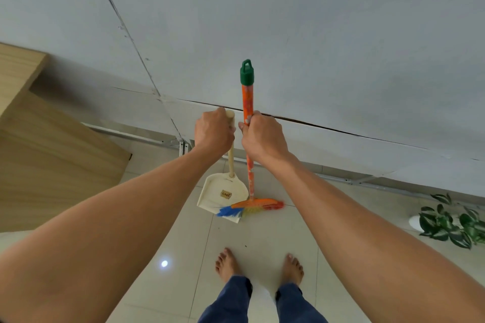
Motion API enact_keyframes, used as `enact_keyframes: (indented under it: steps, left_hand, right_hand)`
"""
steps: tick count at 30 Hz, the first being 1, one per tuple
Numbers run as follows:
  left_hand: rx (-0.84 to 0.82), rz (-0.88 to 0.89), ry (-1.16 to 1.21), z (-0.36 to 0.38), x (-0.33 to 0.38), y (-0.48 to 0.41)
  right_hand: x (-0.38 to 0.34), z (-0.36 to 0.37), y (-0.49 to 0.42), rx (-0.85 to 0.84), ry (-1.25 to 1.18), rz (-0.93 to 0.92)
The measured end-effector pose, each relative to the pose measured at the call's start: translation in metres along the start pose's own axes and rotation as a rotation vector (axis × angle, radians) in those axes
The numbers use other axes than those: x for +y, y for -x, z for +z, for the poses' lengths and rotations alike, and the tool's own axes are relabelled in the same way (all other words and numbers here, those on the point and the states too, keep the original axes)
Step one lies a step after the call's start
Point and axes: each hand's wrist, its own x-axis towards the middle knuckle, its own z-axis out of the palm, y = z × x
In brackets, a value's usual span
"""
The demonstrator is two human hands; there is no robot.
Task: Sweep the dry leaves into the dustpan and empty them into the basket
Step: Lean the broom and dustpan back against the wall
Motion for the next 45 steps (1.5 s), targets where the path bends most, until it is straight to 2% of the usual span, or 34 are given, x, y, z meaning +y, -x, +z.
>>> enact_keyframes:
  steps: [3,9,14,18,24,32,45]
  left_hand:
    - [0.022,0.023,0.008,-0.003,-0.002,-0.011]
    - [0.021,0.011,-0.021,-0.004,-0.005,-0.038]
    - [0.035,0.076,-0.013,0.000,-0.004,-0.058]
    - [0.060,0.099,0.022,0.006,-0.003,-0.066]
    - [0.037,0.125,0.068,0.013,-0.009,-0.071]
    - [0.092,0.147,0.104,0.014,-0.009,-0.093]
    - [0.006,0.115,0.063,0.029,-0.022,-0.085]
  right_hand:
    - [-0.007,0.001,-0.008,0.015,-0.005,0.020]
    - [-0.023,0.010,-0.031,0.159,0.016,0.048]
    - [-0.007,0.044,-0.057,0.060,-0.062,0.150]
    - [-0.008,0.061,-0.081,0.132,-0.140,0.217]
    - [-0.006,0.068,-0.106,0.102,-0.075,0.222]
    - [0.000,0.076,-0.109,0.105,-0.016,0.105]
    - [-0.010,0.076,-0.106,0.036,0.002,0.177]
